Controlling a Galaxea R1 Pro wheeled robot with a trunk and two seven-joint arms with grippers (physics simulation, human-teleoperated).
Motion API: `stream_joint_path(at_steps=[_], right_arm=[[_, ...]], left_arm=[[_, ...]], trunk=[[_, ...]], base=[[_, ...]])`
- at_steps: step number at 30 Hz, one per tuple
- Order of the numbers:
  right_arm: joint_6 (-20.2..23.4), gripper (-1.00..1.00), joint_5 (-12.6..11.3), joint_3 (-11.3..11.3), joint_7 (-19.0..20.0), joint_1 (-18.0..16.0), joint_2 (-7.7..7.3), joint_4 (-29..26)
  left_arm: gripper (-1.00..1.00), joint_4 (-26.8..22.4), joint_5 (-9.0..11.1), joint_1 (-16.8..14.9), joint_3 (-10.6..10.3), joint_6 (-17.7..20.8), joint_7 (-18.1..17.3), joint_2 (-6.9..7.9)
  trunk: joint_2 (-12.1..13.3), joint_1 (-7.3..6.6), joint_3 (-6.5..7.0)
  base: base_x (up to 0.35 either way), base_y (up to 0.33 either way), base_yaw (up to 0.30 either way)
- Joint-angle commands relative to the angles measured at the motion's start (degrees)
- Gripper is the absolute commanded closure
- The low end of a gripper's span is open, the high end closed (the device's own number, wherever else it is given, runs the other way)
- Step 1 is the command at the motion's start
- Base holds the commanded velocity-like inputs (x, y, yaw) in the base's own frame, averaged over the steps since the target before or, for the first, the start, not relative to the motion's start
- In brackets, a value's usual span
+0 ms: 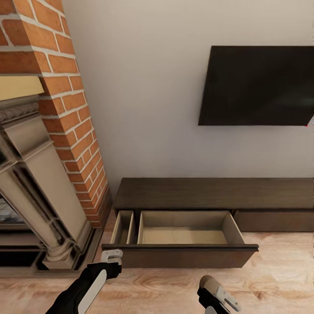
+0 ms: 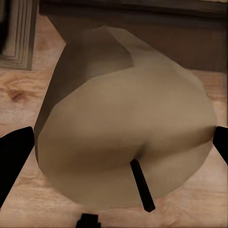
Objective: Place each of the two pumpkins and all three candles from the living room inside a cabinet in the living room (use any cabinet), then make sure every cabinet is closed, and position the cauldron so it is next to a table in the living room.
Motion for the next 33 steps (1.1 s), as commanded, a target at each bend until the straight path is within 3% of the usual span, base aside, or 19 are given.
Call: stream_joint_path(at_steps=[1,19,28,31,33], right_arm=[[0.07,1.0,-0.07,0.15,-0.37,-0.04,-0.03,-0.09],[-0.14,1.0,0.48,0.24,-0.4,-0.05,0.02,-0.12],[-0.43,1.0,1.01,0.62,-0.42,-0.04,-0.01,-0.31],[0.64,1.0,1.31,0.9,-0.72,-0.04,-0.04,-2.42],[3.61,1.0,1.39,1.73,-0.98,0.04,-0.08,-6.02]], left_arm=[[1.0,-0.1,0.52,-0.02,-0.26,0.11,0.57,0.08],[1.0,-0.11,0.46,-0.02,-0.26,0.1,0.57,0.12],[1.0,-0.8,0.53,-0.05,-0.24,0.14,0.57,0.12],[1.0,-2.1,0.79,-0.01,-0.2,0.58,0.57,0.28],[1.0,-5.47,1.12,0.01,0.13,3.2,0.57,0.54]], trunk=[[-0.03,0.02,-0.05],[-0.03,0.02,-0.05],[-0.03,0.02,-0.05],[-0.03,0.02,-0.05],[-0.03,0.02,-0.05]], base=[[0.146,0.001,-0.112],[0.254,0.011,-0.019],[0.041,0.0,0.0],[0.001,0.0,0.0],[0.0,0.0,0.0]])
